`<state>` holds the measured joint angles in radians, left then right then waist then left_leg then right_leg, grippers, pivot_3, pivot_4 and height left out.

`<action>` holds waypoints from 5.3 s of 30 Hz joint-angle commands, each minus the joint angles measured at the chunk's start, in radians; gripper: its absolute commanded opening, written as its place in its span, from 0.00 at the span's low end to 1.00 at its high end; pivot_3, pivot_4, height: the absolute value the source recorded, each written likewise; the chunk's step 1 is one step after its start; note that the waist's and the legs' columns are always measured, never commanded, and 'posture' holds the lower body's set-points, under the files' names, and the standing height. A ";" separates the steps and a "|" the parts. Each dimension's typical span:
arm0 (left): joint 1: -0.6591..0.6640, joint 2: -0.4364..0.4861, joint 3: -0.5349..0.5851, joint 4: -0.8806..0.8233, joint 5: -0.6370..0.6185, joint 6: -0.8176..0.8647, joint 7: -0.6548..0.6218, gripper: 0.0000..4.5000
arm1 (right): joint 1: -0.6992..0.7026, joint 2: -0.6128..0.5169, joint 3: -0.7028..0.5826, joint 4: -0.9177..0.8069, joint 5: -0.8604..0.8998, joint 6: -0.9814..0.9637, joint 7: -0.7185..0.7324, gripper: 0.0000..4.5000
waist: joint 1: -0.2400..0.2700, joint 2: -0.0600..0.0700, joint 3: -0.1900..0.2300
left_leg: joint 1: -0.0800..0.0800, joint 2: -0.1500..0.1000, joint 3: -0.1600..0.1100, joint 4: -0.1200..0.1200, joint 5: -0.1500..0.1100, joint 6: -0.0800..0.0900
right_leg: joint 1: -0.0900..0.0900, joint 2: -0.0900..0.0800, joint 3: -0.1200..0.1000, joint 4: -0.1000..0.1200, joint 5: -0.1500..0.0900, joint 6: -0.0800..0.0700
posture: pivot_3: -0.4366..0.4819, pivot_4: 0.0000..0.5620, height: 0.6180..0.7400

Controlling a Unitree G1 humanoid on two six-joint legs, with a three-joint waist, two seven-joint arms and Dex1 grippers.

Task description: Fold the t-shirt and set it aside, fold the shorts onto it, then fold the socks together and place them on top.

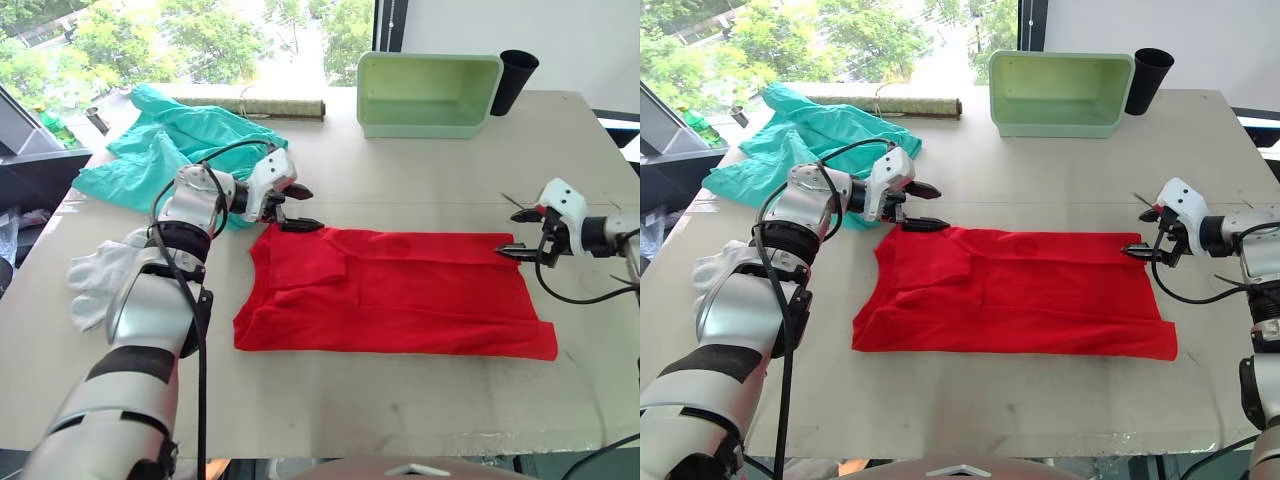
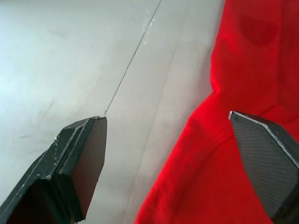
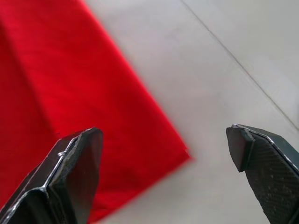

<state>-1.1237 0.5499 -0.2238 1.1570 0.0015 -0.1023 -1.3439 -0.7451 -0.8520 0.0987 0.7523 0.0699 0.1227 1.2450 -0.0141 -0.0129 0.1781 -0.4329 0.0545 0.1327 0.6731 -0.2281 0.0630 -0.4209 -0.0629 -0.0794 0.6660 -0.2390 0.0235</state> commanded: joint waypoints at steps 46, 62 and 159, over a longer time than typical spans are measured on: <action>0.862 0.208 0.083 -1.713 -0.213 0.943 0.127 0.02 | -0.648 0.601 0.281 0.623 -0.602 -0.382 -0.936 0.00 | -0.029 0.001 0.001 | 0.000 0.002 0.009 -0.001 0.000 -0.001 | -0.012 -0.002 0.017 0.014 0.000 -0.001 | 0.48 0.27 1.00; 0.994 0.218 0.041 -1.901 -0.374 1.035 0.333 0.82 | -0.684 0.797 0.269 0.629 -0.625 -0.481 -0.991 0.44 | -0.026 0.001 0.000 | 0.000 0.001 0.002 -0.003 0.002 -0.004 | -0.009 -0.006 0.014 0.014 0.000 -0.002 | 0.48 0.27 1.00; 0.710 0.369 -0.361 -1.092 -0.365 -0.559 -0.271 0.01 | 0.706 -0.033 0.125 -0.984 0.256 -0.410 0.337 1.00 | 0.027 0.002 -0.001 | 0.001 0.004 0.002 0.003 0.000 0.001 | -0.007 0.004 0.011 0.012 -0.003 0.000 | 0.48 0.27 1.00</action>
<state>-0.4255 0.9176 -0.6134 0.1064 -0.3568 -0.6779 -1.6106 -0.0228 -0.8957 0.1927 -0.1994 0.3204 -0.3006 1.5576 0.0133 -0.0110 0.1770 -0.4318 0.0581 0.1348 0.6763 -0.2285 0.0636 -0.4281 -0.0589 -0.0687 0.6783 -0.2419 0.0232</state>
